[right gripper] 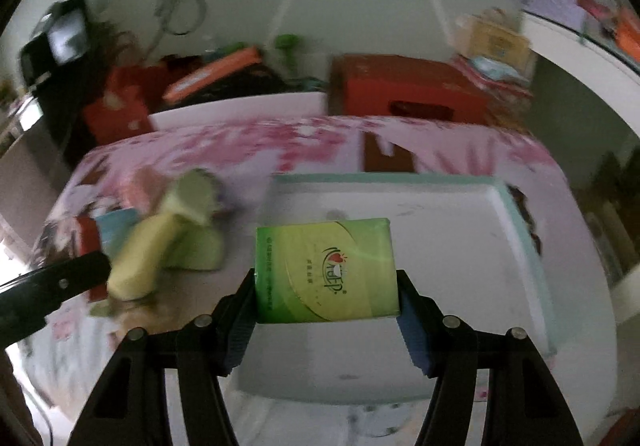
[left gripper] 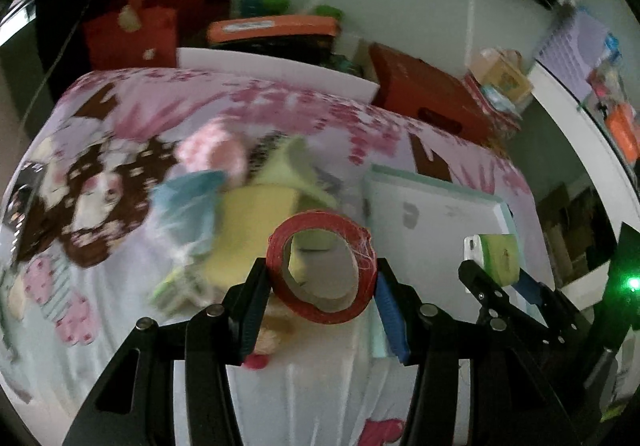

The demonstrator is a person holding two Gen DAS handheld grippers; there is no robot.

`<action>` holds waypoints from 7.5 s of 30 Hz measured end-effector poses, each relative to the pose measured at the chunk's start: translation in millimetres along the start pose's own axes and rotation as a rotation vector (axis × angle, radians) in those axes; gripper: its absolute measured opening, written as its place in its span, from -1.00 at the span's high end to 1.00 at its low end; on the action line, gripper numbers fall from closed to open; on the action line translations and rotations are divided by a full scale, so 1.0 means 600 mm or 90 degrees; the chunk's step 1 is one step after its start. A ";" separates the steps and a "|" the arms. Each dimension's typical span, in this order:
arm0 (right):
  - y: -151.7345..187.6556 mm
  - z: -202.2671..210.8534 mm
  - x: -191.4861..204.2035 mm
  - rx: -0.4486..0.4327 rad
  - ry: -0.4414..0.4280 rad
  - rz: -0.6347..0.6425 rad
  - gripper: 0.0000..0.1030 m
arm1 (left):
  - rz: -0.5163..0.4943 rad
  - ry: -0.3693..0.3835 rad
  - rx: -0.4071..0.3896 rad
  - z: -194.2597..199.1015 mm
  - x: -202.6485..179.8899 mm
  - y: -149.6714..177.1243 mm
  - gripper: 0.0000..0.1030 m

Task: Organize soft objects
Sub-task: 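Release the tape roll into the tray with the left tool while the right drops the tissue pack, then move both tools back from the tray to the pile of soft items, then grasp the blue face mask with the left tool while the right grasps the yellow sponge, then release the mask into the tray with the left tool while the right releases the sponge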

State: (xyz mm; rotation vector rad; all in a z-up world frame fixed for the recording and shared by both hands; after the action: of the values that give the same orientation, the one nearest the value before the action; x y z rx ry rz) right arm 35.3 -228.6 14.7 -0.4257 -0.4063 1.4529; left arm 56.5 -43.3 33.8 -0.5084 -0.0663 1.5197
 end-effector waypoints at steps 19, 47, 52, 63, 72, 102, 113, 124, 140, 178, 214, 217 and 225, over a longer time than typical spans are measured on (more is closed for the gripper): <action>0.033 -0.046 -0.225 0.051 0.140 -0.207 -0.29 | -0.188 0.033 0.023 -0.137 -0.185 0.014 -0.03; 0.038 -0.050 -0.235 0.056 0.150 -0.217 -0.70 | -0.208 0.025 -0.017 -0.147 -0.194 0.010 -0.82; 0.039 -0.052 -0.237 0.056 0.151 -0.221 -1.00 | -0.191 0.018 -0.046 -0.137 -0.182 0.002 -0.87; 0.042 -0.054 -0.238 0.059 0.143 -0.227 -1.00 | -0.165 0.007 -0.042 -0.139 -0.168 -0.004 -0.99; 0.036 -0.034 -0.216 0.029 0.106 -0.235 -1.00 | -0.154 0.004 -0.043 -0.119 -0.153 -0.005 -0.99; 0.006 -0.047 0.125 0.003 -0.095 0.031 -1.00 | 0.151 -0.083 -0.023 -0.005 0.181 -0.007 -0.99; 0.011 -0.061 0.215 0.011 -0.139 0.103 -1.00 | 0.223 -0.063 -0.010 -0.022 0.235 -0.023 -0.99; 0.014 -0.095 0.255 0.044 -0.154 0.124 -1.00 | 0.240 -0.020 -0.016 -0.039 0.241 -0.043 -0.99; 0.009 -0.110 0.273 0.046 -0.173 0.144 -0.68 | 0.207 0.009 0.033 -0.079 0.224 -0.056 0.34; -0.007 -0.031 0.201 -0.027 -0.224 0.103 -0.19 | 0.183 0.003 -0.108 0.012 0.204 -0.049 0.86; -0.035 -0.028 -0.201 -0.083 -0.043 -0.236 -0.19 | -0.130 0.018 -0.073 -0.075 -0.107 -0.043 0.86; -0.033 -0.037 -0.214 -0.074 -0.029 -0.244 -0.19 | -0.147 0.010 -0.065 -0.091 -0.126 -0.048 0.86; -0.024 -0.053 -0.240 -0.056 -0.002 -0.264 -0.19 | -0.172 0.009 -0.050 -0.146 -0.162 -0.066 0.86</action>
State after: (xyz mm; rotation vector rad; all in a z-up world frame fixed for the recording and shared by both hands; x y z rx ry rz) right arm 53.0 -374.3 -6.5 -0.3817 -0.5282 1.0355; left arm 117.6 -160.0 -4.3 -0.5508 -0.1775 1.2530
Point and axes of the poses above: each gripper's, at about its wrist camera, not at the fingertips, and z roughly against the way its jaws point, x to its left, y to its underside, the point moved 3 cm from there along -z, roughly the way its jaws point, and after that the axes turned 11 degrees about x, right-handed, at the moved point
